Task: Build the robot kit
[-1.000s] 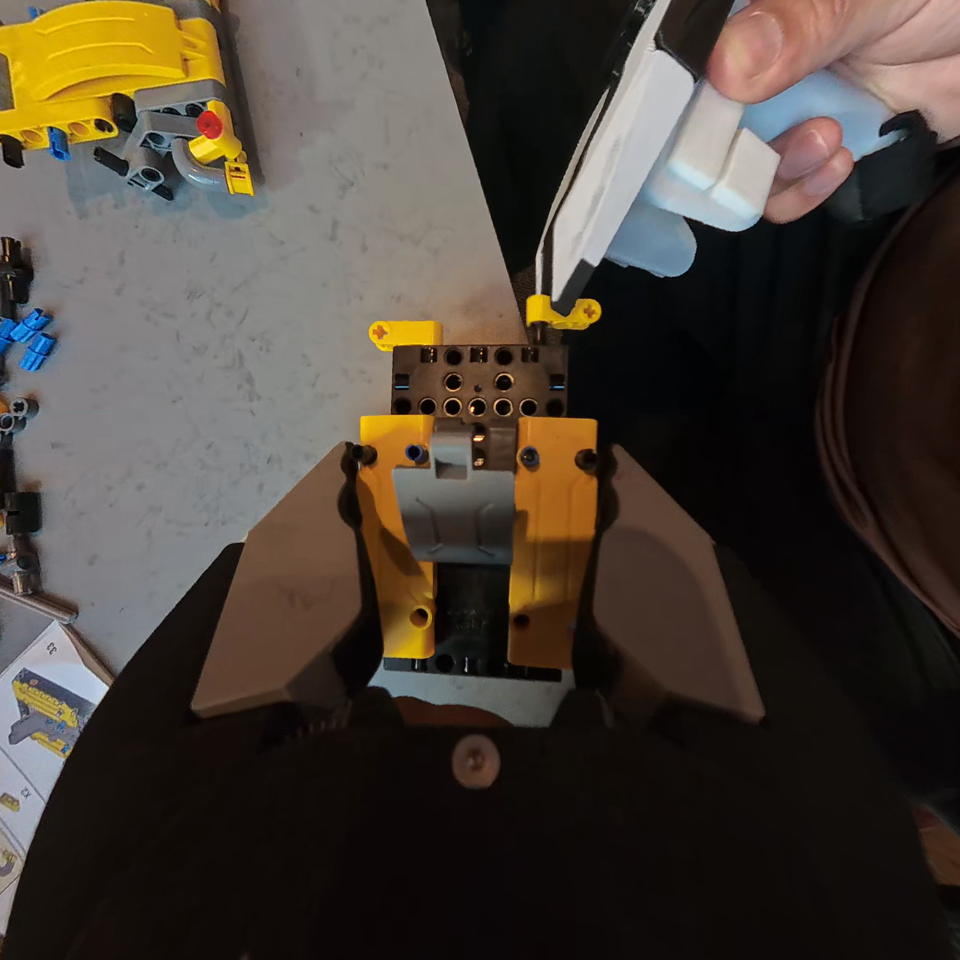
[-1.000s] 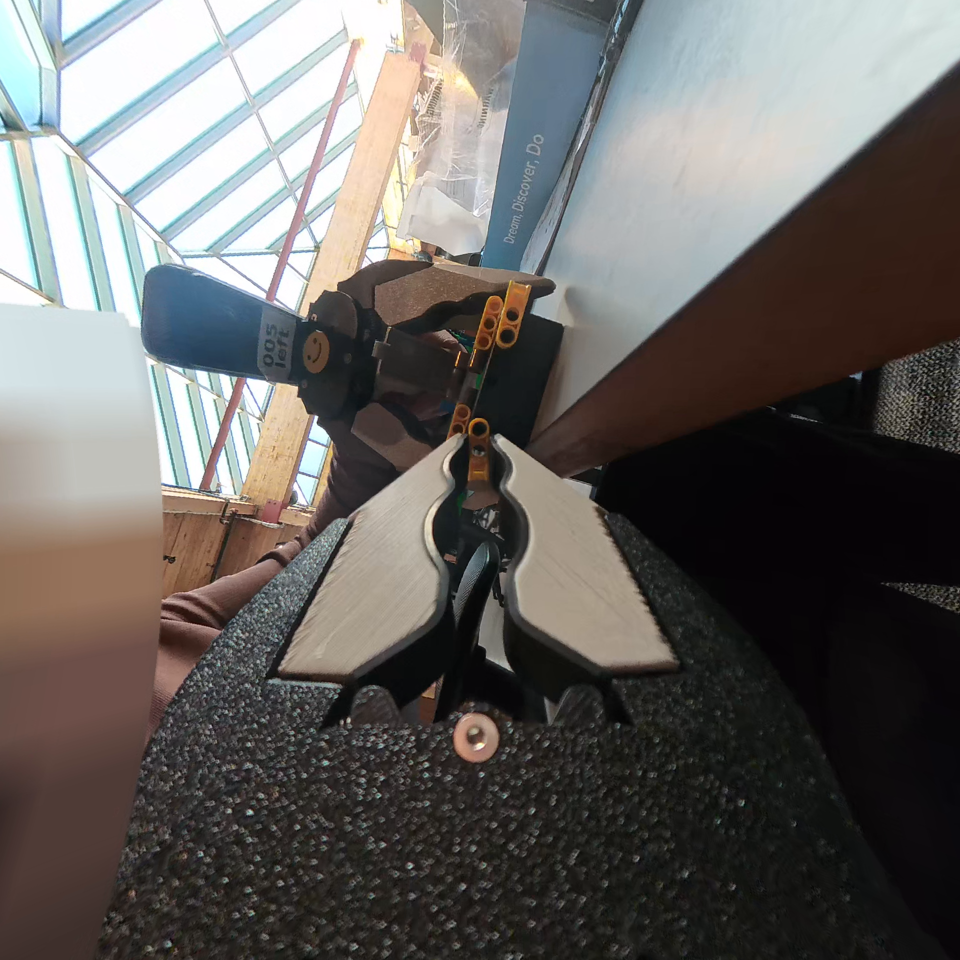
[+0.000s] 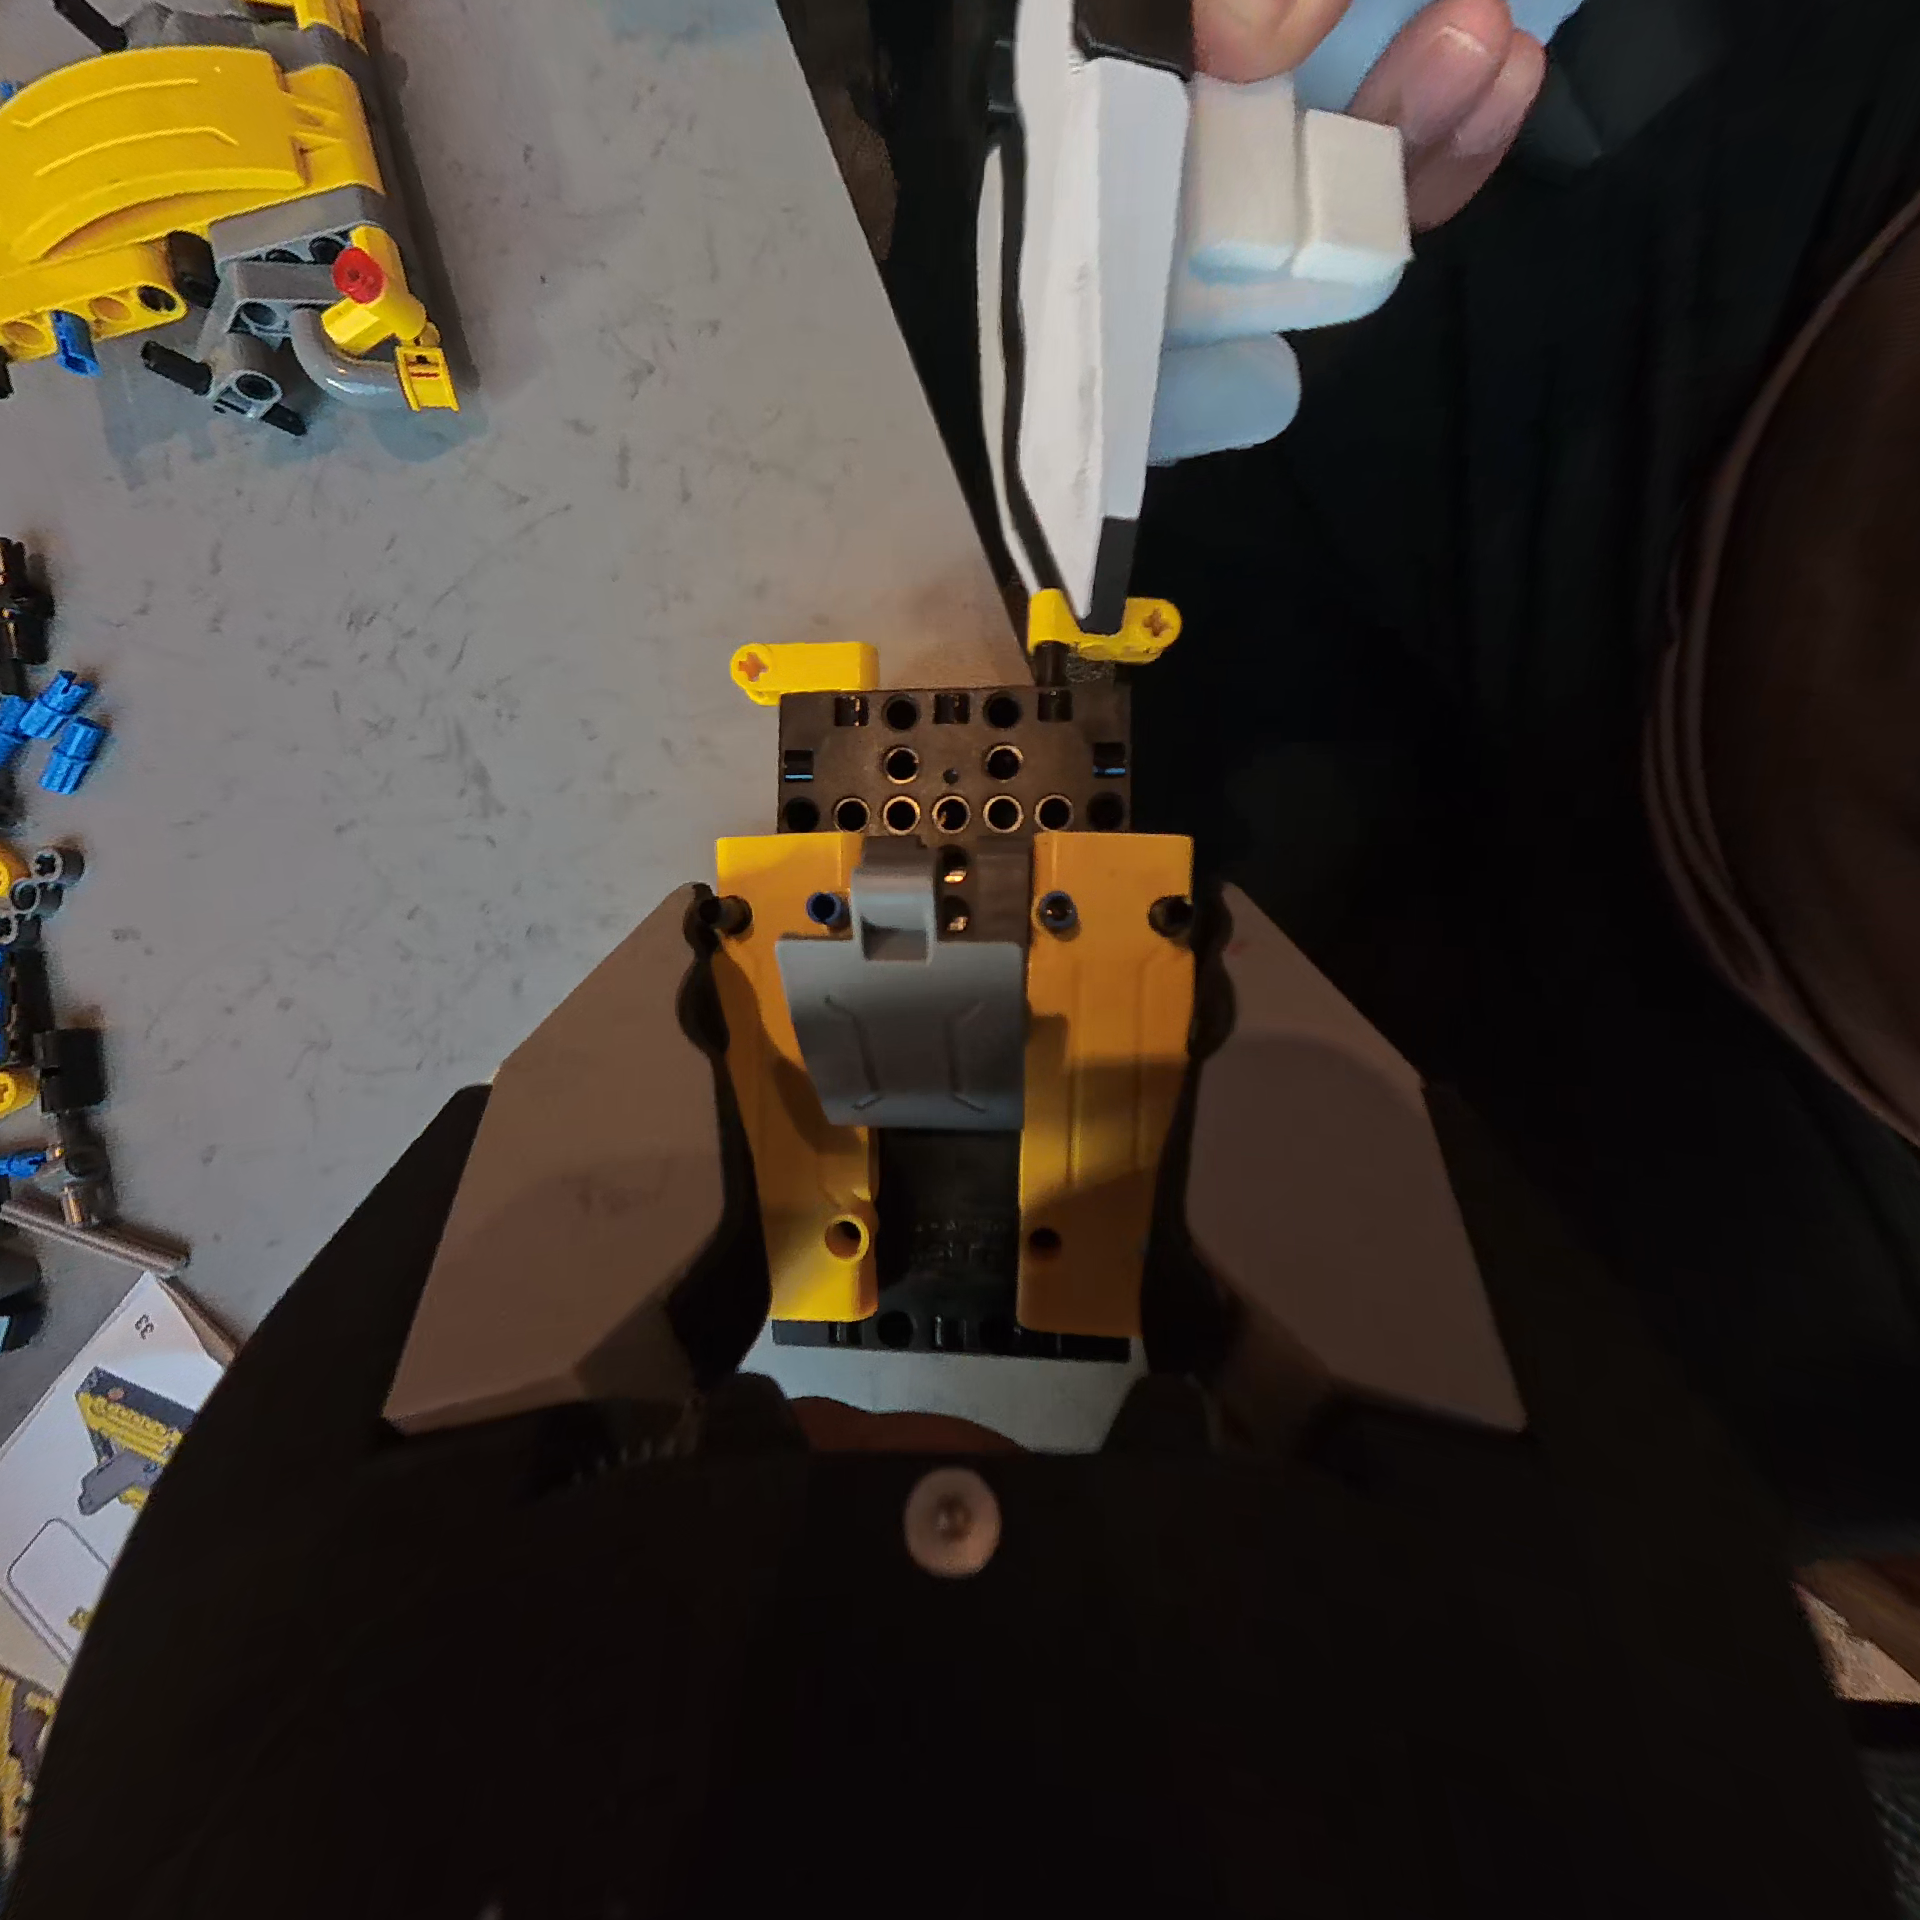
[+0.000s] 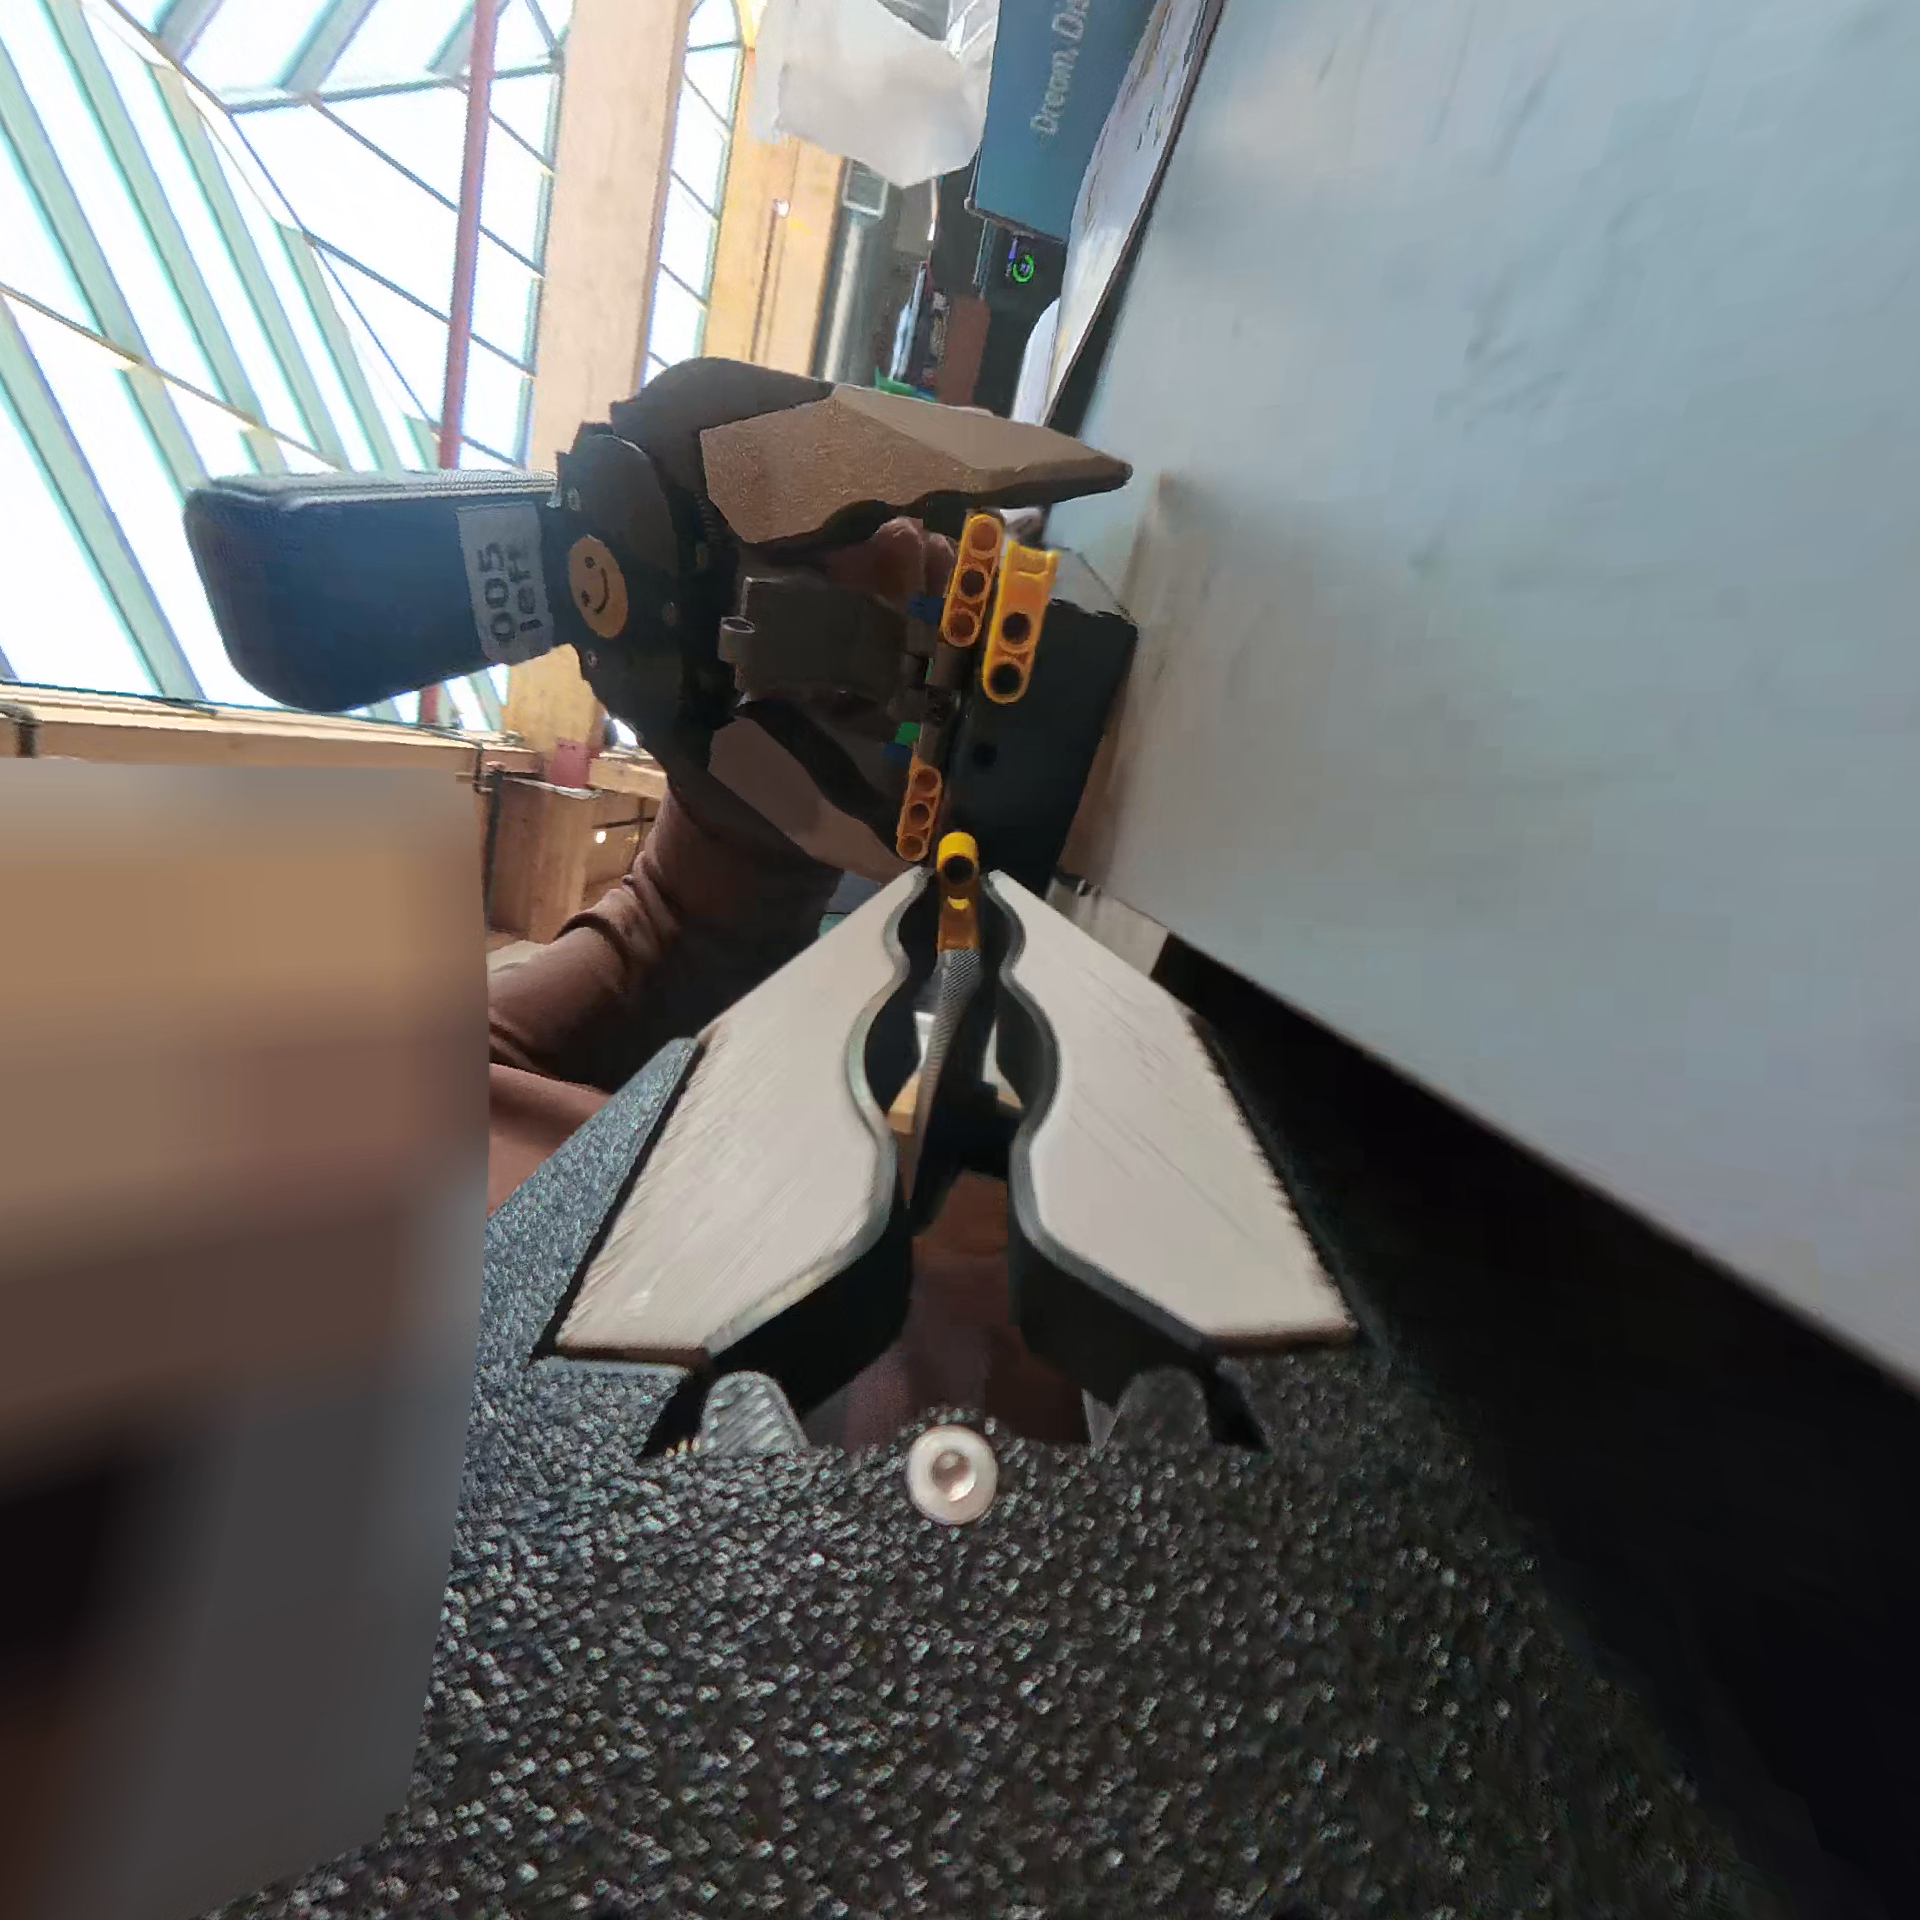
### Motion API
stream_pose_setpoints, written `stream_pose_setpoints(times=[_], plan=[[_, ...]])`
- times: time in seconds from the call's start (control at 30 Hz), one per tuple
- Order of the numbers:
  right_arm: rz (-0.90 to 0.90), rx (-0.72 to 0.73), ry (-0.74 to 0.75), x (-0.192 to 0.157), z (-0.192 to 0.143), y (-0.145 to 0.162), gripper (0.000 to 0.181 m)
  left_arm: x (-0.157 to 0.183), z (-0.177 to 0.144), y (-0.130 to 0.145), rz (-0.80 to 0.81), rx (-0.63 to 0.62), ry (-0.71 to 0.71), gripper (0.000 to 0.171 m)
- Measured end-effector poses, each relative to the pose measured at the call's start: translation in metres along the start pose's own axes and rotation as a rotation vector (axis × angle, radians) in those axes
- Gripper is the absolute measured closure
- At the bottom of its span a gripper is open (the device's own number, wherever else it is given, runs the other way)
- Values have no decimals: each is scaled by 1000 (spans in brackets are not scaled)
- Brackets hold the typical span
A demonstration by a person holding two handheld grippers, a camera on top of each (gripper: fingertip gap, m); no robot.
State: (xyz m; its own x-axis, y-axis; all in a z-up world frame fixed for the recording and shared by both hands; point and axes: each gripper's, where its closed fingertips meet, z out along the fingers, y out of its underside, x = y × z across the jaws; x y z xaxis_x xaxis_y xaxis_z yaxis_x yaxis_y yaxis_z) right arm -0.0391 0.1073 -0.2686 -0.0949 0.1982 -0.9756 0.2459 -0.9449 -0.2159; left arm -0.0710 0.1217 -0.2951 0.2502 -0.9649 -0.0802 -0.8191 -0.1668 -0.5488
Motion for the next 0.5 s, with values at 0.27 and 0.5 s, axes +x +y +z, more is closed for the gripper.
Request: stream_pose_setpoints(times=[0.27, 0.5], plan=[[-142, -92, 100, 2, 3, 3, 179, 0, -1, 1, 11, 11, 9, 83], [-237, -247, 161, 2, 4, 4, 179, 2, -1, 1, 18, 18, 10, 82]])
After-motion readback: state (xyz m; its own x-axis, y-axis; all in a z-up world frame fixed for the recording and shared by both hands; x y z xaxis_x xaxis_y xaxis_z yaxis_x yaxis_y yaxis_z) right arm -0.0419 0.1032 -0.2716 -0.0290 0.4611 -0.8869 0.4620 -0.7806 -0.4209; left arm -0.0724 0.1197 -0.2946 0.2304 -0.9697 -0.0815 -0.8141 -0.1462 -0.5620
